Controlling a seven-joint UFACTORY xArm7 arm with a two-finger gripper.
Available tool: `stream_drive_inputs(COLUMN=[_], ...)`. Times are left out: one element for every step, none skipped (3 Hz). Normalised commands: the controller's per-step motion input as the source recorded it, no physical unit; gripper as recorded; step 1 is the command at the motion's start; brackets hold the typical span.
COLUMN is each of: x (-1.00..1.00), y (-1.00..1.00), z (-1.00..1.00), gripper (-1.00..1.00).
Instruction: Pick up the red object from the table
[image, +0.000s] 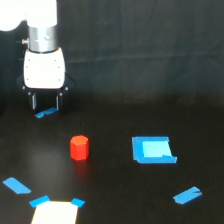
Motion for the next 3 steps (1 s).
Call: stream_drive_inputs(x=[1.00,0.63,0.78], y=[-0.99,-0.95,-1.00], z=[-0.46,-0.63,-0.46], gripper=[1.00,1.00,1.00])
